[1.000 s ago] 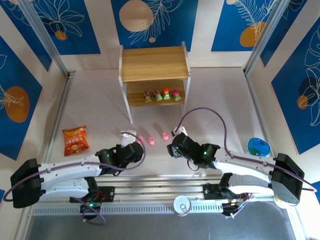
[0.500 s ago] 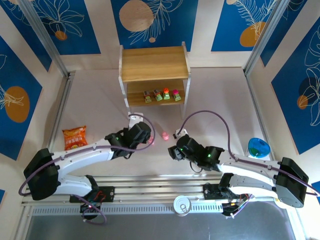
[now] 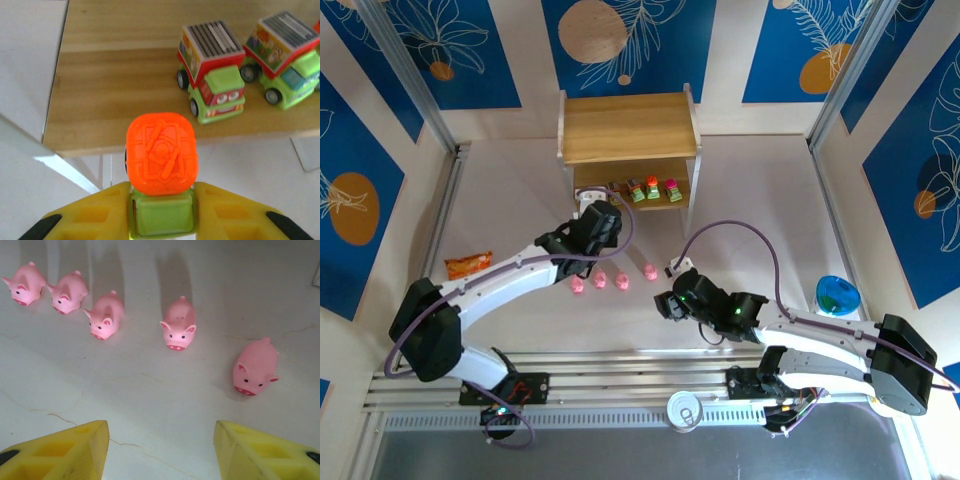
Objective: Place and organize the plastic toys onto the shelf
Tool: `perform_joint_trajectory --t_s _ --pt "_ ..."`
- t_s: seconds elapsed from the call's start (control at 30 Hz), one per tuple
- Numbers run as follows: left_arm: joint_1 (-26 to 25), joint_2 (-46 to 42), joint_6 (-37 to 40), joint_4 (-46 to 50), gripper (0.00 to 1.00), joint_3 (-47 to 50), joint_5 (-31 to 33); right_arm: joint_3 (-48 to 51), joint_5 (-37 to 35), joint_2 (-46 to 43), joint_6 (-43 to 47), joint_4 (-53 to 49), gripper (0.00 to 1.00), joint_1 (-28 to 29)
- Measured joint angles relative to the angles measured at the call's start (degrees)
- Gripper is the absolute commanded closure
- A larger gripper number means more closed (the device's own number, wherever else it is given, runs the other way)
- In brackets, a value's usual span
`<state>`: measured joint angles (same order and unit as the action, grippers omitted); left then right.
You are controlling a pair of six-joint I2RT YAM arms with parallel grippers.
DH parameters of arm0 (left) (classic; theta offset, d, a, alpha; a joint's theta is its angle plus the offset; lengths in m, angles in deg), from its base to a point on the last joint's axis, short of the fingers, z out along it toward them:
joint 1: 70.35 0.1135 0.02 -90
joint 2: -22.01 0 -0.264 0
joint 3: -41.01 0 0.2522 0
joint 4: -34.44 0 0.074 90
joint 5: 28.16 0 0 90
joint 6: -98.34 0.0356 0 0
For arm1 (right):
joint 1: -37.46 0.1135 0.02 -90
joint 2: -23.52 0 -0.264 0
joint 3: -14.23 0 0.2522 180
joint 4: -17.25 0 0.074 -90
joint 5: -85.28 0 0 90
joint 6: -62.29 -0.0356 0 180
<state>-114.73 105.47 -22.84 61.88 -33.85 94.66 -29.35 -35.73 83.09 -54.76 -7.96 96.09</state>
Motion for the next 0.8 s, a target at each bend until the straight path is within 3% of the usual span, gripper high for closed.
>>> perform_joint_trajectory --t_s 0.6,0.8 --pt "5.75 7.63 1.53 0.31 0.69 -7.89 -1.33 -0.02 0.24 0.63 0.24 0.35 0.42 0.0" --pt "6.95 10.64 1.77 0.46 0.69 -11.06 -2.43 -0.02 0.66 0.63 0.55 0.35 0.31 -0.22"
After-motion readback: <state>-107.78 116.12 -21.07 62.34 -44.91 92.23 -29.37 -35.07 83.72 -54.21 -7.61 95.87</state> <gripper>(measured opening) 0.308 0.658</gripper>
